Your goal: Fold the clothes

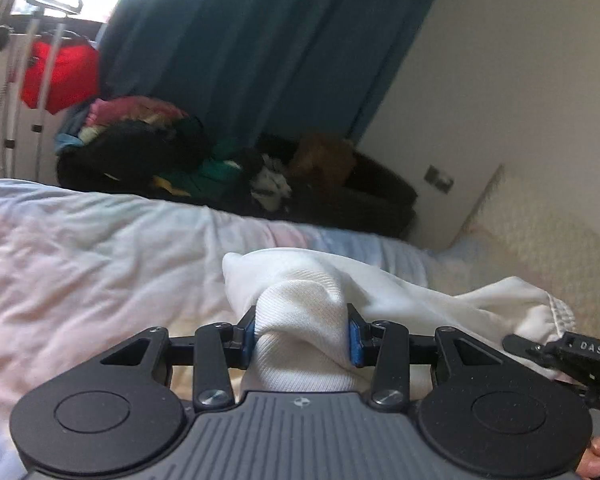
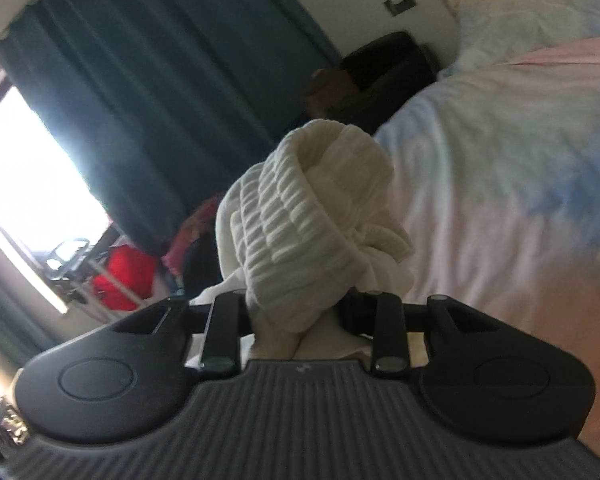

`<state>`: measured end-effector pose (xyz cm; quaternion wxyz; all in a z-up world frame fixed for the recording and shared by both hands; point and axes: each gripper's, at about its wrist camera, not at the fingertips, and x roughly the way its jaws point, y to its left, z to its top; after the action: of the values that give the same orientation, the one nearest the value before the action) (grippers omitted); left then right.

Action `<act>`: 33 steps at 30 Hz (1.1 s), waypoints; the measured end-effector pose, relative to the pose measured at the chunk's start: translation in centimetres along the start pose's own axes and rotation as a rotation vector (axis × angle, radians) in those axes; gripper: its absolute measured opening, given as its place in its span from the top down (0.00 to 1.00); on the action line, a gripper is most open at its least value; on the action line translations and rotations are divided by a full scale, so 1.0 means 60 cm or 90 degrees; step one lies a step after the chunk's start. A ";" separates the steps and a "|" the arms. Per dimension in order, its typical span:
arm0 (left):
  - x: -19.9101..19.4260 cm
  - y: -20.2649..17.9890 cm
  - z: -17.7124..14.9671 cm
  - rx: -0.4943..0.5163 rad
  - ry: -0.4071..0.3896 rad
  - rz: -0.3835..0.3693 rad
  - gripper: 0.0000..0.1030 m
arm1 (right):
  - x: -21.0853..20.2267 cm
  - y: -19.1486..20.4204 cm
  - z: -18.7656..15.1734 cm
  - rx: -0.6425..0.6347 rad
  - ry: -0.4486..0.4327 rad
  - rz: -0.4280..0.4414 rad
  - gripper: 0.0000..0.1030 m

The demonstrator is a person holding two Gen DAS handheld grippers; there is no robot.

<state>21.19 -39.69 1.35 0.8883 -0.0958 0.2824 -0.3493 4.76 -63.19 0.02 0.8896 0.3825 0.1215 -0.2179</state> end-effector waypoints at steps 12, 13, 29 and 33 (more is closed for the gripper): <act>0.057 0.121 -0.118 0.065 0.063 -0.040 0.44 | 0.007 -0.139 -0.197 0.067 0.018 0.001 0.61; 0.055 0.124 -0.128 0.075 0.060 -0.041 0.41 | 0.006 -0.149 -0.205 0.080 0.020 -0.001 0.60; -0.182 -0.002 -0.047 0.161 0.028 -0.014 0.13 | -0.138 -0.058 -0.160 0.046 0.095 -0.146 0.51; -0.278 -0.042 -0.028 0.181 -0.004 -0.014 0.00 | -0.214 -0.010 -0.132 -0.019 0.056 -0.123 0.51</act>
<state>8.85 -30.25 8.13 0.8899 0.0264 0.2260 -0.3953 -7.15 -53.97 -0.85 0.8640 0.3648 0.1999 -0.2838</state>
